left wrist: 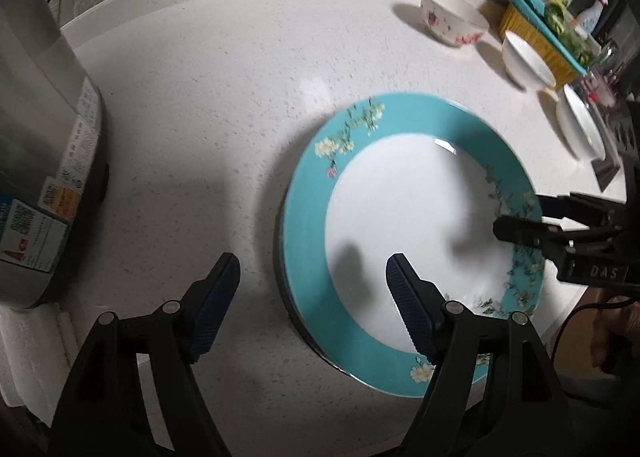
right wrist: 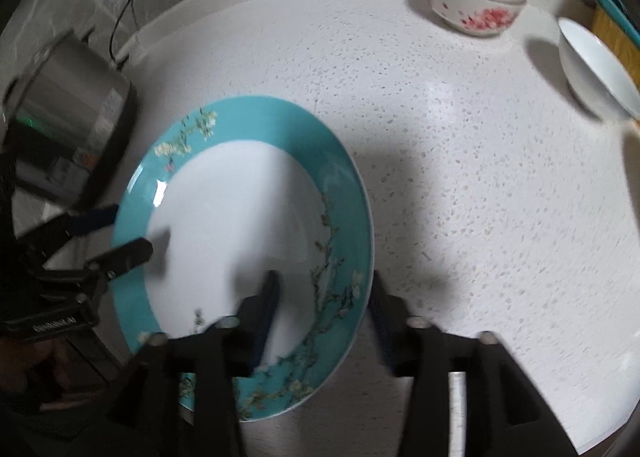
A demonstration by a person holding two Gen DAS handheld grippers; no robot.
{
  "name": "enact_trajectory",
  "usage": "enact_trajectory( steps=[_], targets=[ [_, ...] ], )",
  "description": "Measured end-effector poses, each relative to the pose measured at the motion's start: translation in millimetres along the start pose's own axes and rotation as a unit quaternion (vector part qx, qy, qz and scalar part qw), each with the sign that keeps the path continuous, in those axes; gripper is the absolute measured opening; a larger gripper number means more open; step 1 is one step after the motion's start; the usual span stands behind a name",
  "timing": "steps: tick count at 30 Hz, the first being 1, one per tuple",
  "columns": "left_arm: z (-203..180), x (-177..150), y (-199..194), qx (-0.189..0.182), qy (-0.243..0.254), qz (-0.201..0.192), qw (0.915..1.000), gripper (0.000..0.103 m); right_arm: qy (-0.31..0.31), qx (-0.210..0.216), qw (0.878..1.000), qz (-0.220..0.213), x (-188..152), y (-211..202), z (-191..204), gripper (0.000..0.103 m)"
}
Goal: Organize plates and bowls
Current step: 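Open both tools to release the teal plate onto the stack, then move both tools to the plain white plate beside the sink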
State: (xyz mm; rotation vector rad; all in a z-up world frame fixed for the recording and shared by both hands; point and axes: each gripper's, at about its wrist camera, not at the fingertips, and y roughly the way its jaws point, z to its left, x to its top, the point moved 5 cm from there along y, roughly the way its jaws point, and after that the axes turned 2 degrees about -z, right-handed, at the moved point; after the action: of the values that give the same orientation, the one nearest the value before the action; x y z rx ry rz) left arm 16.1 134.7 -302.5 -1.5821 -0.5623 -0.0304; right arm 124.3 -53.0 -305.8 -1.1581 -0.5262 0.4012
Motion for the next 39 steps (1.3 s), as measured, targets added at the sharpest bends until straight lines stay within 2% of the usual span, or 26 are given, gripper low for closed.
enact_trajectory(
  steps=[1, 2, 4, 6, 8, 10, 13, 15, 16, 19, 22, 24, 26, 28, 30, 33, 39],
  targets=[
    [2, 2, -4, -0.004, -0.006, -0.004, 1.0, 0.074, 0.007, 0.001, 1.0, -0.009, 0, -4, -1, 0.077],
    [3, 6, -11, -0.015, -0.014, -0.01, 0.9997, 0.074, 0.015, 0.009, 1.0, -0.015, -1, -8, -3, 0.079],
    [0, 14, -26, -0.042, -0.026, -0.025, 0.9985, 0.074, 0.038, 0.03, 0.998, -0.029, -3, -18, -9, 0.08],
    [-11, 25, -43, -0.08, -0.028, -0.045, 0.9954, 0.08, 0.069, 0.046, 0.996, -0.042, -7, -32, -20, 0.08],
    [-33, 38, -57, -0.126, -0.021, -0.064, 0.9898, 0.086, 0.115, 0.07, 0.989, -0.06, -15, -54, -41, 0.081],
    [-57, 47, -63, -0.158, -0.012, -0.07, 0.9849, 0.087, 0.145, 0.076, 0.983, -0.079, -23, -75, -59, 0.085],
    [-106, 57, -64, -0.221, -0.017, -0.066, 0.9728, 0.087, 0.196, 0.092, 0.97, -0.112, -32, -110, -104, 0.087],
    [-139, 60, -58, -0.24, -0.025, -0.063, 0.9683, 0.093, 0.225, 0.1, 0.96, -0.134, -34, -131, -139, 0.088],
    [-154, 61, -54, -0.243, -0.027, -0.058, 0.968, 0.099, 0.234, 0.101, 0.956, -0.142, -34, -141, -158, 0.088],
    [-205, 69, -33, -0.242, -0.033, -0.049, 0.9685, 0.1, 0.236, 0.101, 0.952, -0.168, -30, -169, -212, 0.088],
    [-258, 83, -2, -0.213, -0.051, -0.054, 0.9741, 0.1, 0.203, 0.093, 0.958, -0.181, -22, -192, -269, 0.088],
    [-297, 92, 21, -0.213, -0.067, -0.049, 0.9735, 0.1, 0.191, 0.088, 0.963, -0.17, -17, -200, -315, 0.088],
    [-339, 102, 44, -0.194, -0.058, -0.038, 0.9785, 0.1, 0.187, 0.091, 0.964, -0.164, -15, -203, -354, 0.088],
    [-374, 111, 64, -0.191, -0.054, -0.026, 0.9797, 0.1, 0.193, 0.086, 0.968, -0.134, -11, -197, -384, 0.089],
    [-400, 119, 82, -0.163, -0.038, -0.018, 0.9856, 0.1, 0.18, 0.092, 0.972, -0.117, -8, -192, -407, 0.089],
    [-427, 137, 102, -0.147, -0.026, -0.022, 0.9886, 0.1, 0.175, 0.1, 0.975, -0.094, 0, -180, -431, 0.089],
    [-447, 166, 142, -0.105, -0.024, 0.012, 0.9941, 0.099, 0.151, 0.124, 0.978, -0.066, 19, -153, -442, 0.088]
  ],
)
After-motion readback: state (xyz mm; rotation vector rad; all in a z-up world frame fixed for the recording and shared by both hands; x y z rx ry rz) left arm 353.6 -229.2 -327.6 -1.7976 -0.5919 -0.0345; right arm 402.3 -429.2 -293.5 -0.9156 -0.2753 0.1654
